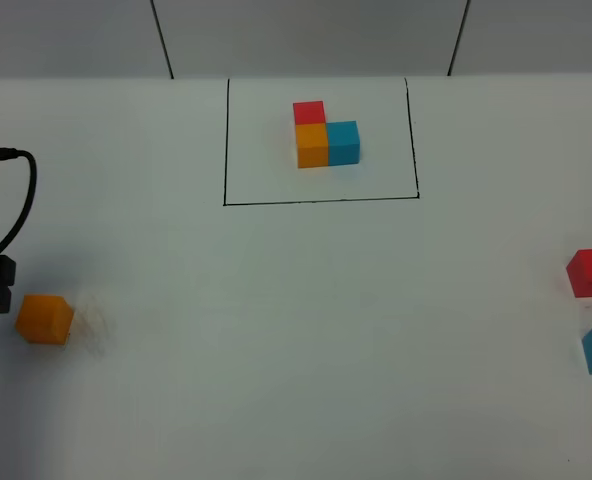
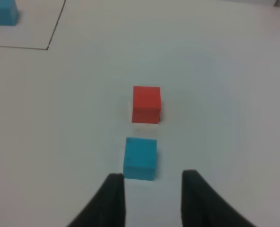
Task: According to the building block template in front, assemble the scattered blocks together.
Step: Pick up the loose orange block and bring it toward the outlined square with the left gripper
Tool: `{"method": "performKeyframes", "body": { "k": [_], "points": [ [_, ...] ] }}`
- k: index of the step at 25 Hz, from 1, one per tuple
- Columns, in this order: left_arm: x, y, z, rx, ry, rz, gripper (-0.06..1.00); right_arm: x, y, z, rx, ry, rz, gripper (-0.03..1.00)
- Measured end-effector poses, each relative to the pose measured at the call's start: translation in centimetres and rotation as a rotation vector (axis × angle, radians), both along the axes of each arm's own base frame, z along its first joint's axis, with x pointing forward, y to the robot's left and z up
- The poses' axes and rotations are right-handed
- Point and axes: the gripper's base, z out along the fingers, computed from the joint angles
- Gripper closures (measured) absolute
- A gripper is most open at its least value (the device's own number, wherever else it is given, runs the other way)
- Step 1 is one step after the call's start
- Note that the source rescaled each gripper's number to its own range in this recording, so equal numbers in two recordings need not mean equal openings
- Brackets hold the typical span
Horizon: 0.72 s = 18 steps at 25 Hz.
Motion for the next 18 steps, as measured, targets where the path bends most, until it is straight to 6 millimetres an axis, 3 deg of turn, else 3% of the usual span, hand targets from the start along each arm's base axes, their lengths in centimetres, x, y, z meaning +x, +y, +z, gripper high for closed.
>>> {"method": "performKeyframes", "body": {
  "k": [9, 18],
  "points": [
    [1.9, 0.0, -3.0, -0.005, 0.046, -0.018, 0.18, 0.0, 0.0, 0.0, 0.000, 0.000, 0.000, 0.97],
    [3.5, -0.8, -5.3, -0.087, 0.036, -0.074, 0.17, 0.0, 0.0, 0.0, 0.000, 0.000, 0.000, 0.97]
  ]
}}
